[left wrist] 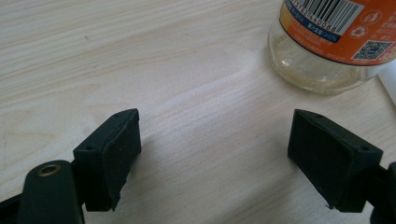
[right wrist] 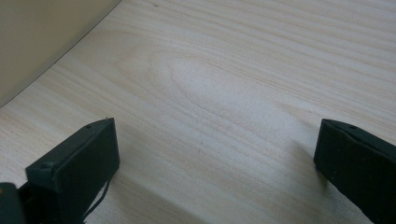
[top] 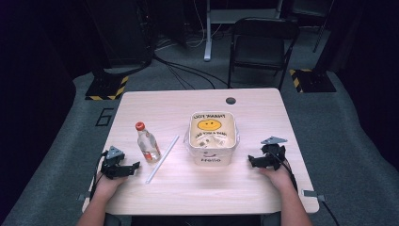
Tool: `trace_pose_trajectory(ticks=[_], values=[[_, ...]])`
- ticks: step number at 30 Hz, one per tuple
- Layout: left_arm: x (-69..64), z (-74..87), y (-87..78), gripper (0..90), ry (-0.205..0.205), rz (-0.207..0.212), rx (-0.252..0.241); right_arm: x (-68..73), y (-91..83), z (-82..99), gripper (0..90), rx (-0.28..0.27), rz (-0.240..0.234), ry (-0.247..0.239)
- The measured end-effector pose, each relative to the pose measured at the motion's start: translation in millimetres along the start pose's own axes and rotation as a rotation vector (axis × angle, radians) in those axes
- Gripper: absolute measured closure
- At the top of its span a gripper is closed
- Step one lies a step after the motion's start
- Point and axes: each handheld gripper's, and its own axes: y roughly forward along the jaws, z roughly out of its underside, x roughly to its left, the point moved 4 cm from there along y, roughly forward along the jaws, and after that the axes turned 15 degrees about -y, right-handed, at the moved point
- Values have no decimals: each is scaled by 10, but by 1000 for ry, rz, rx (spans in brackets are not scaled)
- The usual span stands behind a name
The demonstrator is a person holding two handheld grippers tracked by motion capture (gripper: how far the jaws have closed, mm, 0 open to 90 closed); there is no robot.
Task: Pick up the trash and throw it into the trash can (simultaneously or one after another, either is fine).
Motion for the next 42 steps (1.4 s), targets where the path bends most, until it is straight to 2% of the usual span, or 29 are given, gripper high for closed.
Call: trace_pose_trajectory(ticks=[4, 6, 9, 12, 14, 16, 18, 20, 23, 24, 27, 29, 33, 35, 39, 42], values=[[1, 10, -17, 180, 6, 1, 3, 12, -11, 8, 0, 6, 19, 13], [-4, 19, -23, 186, 6, 3, 0, 31, -15, 7, 0, 6, 30, 36], [-5, 33, -38, 193, 9, 8, -5, 17, -29, 22, 0, 0, 11, 20], [-1, 46, -65, 207, 14, 8, 6, 16, -26, 22, 0, 2, 12, 14], [-8, 45, -69, 221, 9, 11, 9, 22, -18, 14, 0, 5, 24, 24], [-14, 47, -81, 245, 24, 22, 17, 40, -18, 5, 0, 8, 28, 39], [-20, 38, -77, 256, 23, 18, 18, 39, -12, 2, 0, 5, 23, 25], [-34, 14, -76, 280, 9, 15, 42, 27, -4, -2, 0, 0, 16, 15], [-49, 4, -77, 310, 24, 20, 56, 27, -6, 0, 0, 1, 11, 15], [-59, -5, -76, 312, 17, 27, 63, 23, -11, 6, 0, 2, 6, 9], [-63, -22, -86, 336, -5, 12, 79, 15, -9, 6, 0, 0, 2, 1], [-65, -29, -94, 340, -2, 7, 93, 15, -9, 6, 0, 0, 2, 1], [-103, -73, -144, 359, -16, 19, 79, 24, -11, 4, 0, 1, 3, 13], [-100, -87, -169, 361, -10, 6, 78, 20, -12, 8, 0, 2, 2, 5], [-79, -125, -230, 366, -37, 9, 75, 19, -11, 7, 0, 2, 2, 5], [-65, -159, -278, 373, -38, 5, 81, 20, -12, 7, 0, 2, 1, 5]])
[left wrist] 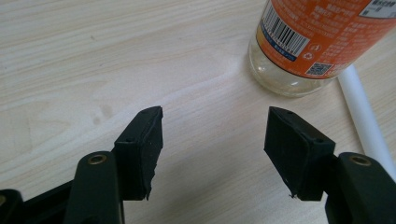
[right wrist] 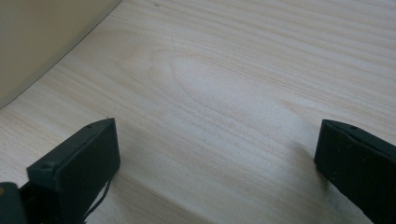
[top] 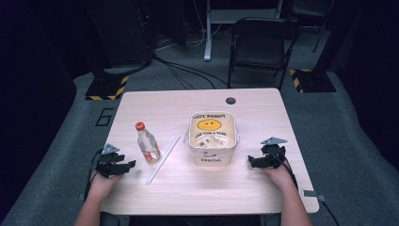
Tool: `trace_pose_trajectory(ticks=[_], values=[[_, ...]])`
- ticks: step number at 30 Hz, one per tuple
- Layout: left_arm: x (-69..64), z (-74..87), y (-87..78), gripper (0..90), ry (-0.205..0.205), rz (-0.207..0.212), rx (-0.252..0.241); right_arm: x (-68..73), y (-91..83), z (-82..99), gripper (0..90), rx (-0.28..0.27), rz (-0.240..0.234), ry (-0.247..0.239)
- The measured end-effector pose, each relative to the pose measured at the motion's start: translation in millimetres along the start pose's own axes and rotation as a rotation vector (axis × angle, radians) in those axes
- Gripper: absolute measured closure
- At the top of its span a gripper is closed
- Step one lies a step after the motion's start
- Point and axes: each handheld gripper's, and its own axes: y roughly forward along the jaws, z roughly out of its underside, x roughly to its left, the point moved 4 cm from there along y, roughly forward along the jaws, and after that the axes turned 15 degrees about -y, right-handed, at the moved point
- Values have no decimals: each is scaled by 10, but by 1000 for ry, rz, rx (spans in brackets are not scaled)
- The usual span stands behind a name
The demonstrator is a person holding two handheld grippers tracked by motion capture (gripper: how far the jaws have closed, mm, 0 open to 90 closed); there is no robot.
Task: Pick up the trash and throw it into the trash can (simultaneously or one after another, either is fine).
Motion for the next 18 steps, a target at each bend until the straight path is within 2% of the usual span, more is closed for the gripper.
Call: trace_pose_trajectory(ticks=[8, 12, 13, 18], values=[[1, -79, -153, 395, 26, -23, 21, -3, 1, 0, 0, -1, 0, -3], [-63, -174, -261, 400, 11, 5, 2, 3, 1, -3, 0, -1, 1, 6], [-80, -198, -288, 401, 15, 12, 0, -4, 1, 0, 0, -1, 0, -5], [-175, -314, -417, 400, 40, 29, -17, -1, -1, -1, 0, -3, -4, 1]])
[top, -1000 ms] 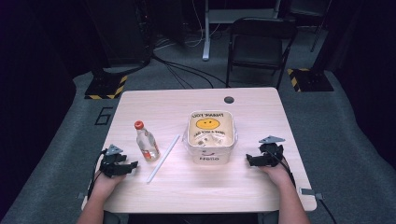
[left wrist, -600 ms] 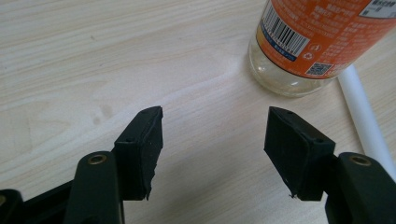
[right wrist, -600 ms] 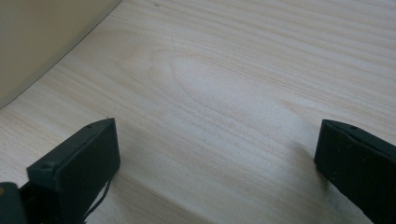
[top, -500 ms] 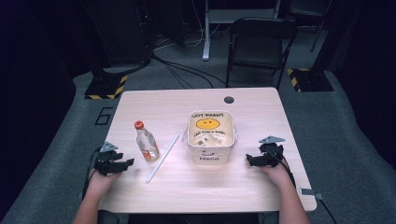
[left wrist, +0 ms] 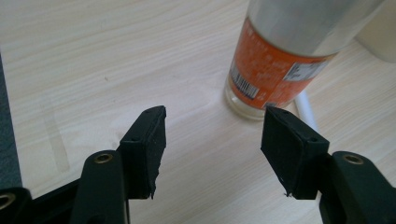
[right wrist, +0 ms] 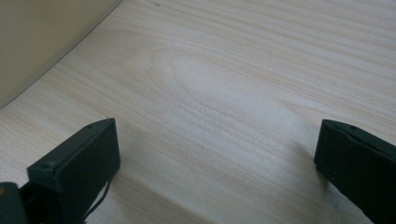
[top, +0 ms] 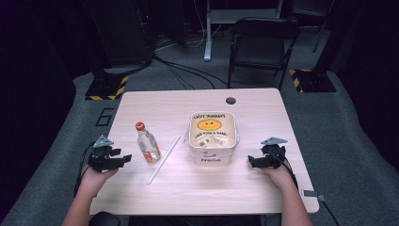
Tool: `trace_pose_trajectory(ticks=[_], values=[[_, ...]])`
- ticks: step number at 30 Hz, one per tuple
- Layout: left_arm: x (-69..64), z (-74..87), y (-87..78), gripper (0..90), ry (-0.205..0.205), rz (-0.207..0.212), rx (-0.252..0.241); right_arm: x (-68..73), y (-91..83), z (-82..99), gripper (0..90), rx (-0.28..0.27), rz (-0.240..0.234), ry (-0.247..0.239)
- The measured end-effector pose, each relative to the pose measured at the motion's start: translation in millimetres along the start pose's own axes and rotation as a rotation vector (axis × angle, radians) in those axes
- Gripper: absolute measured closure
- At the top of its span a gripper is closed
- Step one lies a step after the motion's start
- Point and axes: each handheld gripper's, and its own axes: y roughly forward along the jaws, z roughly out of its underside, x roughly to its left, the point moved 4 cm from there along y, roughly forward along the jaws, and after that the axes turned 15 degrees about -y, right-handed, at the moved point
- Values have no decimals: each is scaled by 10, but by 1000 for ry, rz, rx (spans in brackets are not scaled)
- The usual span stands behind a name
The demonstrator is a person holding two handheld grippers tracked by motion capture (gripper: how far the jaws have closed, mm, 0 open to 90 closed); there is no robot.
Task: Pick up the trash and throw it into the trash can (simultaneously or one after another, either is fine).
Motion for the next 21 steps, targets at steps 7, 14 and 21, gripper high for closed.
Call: trace_pose_trajectory(ticks=[7, 14, 21], values=[[-116, -165, -145, 416, 26, 33, -19, -2, -1, 1, 0, -1, -2, -3], [-214, -282, -200, 416, 34, 57, -32, -2, 0, 1, 0, -1, -2, -3], [-326, -398, -263, 406, 53, 84, -53, -1, 0, 0, 0, -1, -3, -2]])
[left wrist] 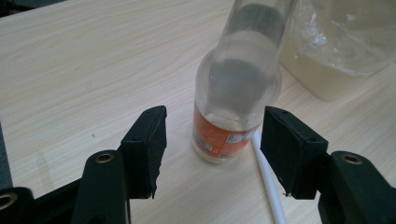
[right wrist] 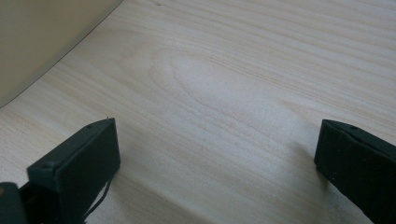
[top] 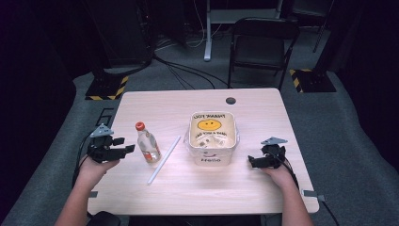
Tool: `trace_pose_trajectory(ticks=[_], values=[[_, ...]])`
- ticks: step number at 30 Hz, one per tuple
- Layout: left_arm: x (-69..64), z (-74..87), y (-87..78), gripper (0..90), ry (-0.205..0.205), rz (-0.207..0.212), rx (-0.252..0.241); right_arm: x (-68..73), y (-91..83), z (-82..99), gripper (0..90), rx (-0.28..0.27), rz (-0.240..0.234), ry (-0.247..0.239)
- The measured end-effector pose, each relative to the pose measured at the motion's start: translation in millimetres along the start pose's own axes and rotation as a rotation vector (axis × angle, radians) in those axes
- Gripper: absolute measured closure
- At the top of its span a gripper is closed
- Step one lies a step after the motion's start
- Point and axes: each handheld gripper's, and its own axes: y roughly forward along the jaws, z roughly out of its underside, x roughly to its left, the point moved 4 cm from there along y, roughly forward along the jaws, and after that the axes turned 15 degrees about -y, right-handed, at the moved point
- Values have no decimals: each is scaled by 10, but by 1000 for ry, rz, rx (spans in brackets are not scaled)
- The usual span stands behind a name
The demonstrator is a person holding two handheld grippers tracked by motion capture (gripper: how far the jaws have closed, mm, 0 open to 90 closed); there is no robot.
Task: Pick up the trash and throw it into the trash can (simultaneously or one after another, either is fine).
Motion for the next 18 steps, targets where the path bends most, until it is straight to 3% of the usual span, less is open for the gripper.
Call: trace_pose_trajectory(ticks=[7, 18], values=[[-68, -141, -62, 418, 8, 31, -20, 0, 0, -1, 0, 0, -2, 0], [-176, -324, -94, 425, 45, 40, -26, -3, 0, 1, 0, -1, -3, -5]])
